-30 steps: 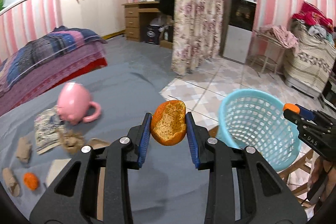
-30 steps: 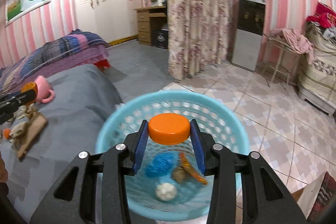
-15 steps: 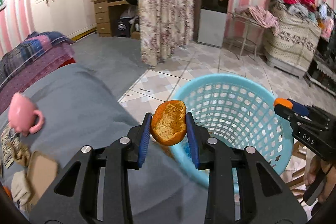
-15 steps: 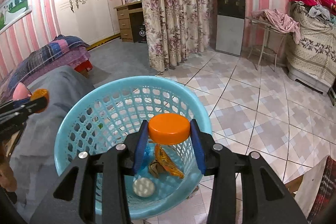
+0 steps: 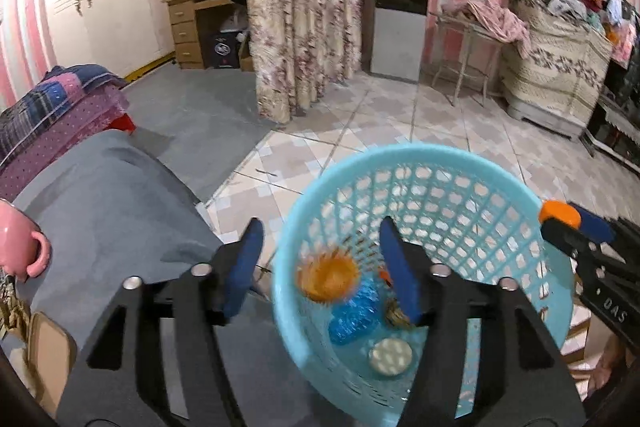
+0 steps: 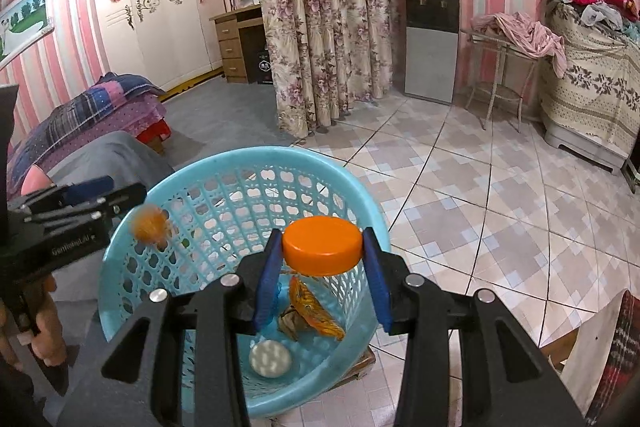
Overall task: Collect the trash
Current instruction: 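Open the left tool and the right tool to drop the peels into the basket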
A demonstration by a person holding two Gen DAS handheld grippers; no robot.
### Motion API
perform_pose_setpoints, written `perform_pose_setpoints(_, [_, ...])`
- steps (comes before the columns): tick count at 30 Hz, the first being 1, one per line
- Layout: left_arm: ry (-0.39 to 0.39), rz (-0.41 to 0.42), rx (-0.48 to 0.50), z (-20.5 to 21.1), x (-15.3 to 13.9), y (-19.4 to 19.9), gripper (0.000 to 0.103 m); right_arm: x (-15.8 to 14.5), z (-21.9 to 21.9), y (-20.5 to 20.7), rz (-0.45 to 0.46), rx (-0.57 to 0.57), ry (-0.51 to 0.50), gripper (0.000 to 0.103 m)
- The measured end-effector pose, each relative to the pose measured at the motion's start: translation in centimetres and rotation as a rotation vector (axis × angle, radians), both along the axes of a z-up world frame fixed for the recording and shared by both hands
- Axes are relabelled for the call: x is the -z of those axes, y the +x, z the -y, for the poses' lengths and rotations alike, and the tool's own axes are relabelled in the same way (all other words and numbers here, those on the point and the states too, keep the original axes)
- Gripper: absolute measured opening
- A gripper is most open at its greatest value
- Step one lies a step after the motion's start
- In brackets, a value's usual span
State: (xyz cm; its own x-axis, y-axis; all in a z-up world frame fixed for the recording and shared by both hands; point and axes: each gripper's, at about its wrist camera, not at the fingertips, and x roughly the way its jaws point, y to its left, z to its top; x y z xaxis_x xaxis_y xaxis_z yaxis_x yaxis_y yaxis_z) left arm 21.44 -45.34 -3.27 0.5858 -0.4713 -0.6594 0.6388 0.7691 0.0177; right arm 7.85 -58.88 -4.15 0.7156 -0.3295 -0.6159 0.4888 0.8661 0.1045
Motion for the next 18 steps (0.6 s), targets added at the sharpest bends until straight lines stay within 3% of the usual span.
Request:
perform_pose_setpoints(9, [-0.053,0.076,-0.134,-5.3,-3.1,0.4,0.086,0.3,-1.6,1.2,0.01,-0.006,-0.025,0.04])
perform_pose_setpoints(18, [-0.082,0.101,-0.236,-11.3,-4.9,-0.3,0.09,0.5,-3.0,2.4,0.017,-0.001,-0.025,0.042])
